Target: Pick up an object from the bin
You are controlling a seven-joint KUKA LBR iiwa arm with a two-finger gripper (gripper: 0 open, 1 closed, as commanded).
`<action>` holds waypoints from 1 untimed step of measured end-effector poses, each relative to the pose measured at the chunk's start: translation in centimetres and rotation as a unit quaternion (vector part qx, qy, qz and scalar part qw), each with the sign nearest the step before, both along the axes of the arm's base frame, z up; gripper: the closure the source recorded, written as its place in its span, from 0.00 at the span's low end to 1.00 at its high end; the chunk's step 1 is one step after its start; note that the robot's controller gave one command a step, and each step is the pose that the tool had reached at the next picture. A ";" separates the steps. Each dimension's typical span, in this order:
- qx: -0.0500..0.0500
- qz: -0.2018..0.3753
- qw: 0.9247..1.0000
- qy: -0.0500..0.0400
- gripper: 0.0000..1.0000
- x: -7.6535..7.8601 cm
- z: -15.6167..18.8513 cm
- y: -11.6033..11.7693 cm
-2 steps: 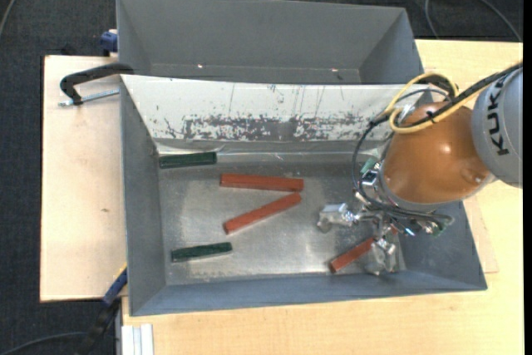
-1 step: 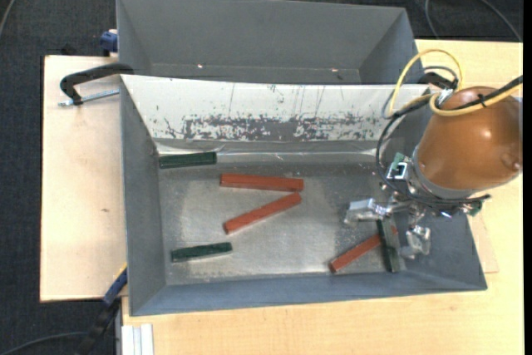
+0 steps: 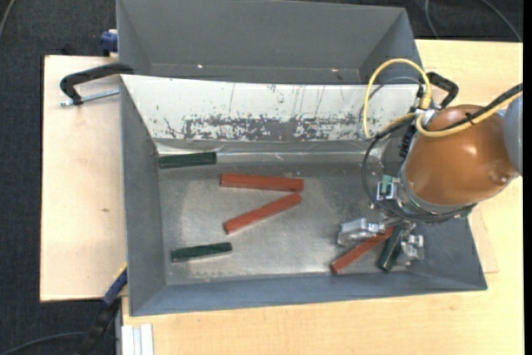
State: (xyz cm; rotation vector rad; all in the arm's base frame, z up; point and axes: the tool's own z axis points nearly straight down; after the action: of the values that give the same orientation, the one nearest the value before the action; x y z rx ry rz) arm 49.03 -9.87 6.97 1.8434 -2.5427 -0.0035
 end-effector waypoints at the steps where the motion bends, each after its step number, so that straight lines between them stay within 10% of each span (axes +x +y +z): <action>1: 0.000 -0.001 1.000 -0.004 1.00 0.2 0.2 0.0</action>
Offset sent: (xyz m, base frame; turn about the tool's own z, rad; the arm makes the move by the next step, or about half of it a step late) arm 0.0000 0.0000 0.0000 0.0000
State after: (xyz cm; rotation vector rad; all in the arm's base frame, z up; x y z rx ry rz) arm 49.26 -9.90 7.16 1.8440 -2.5496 0.0034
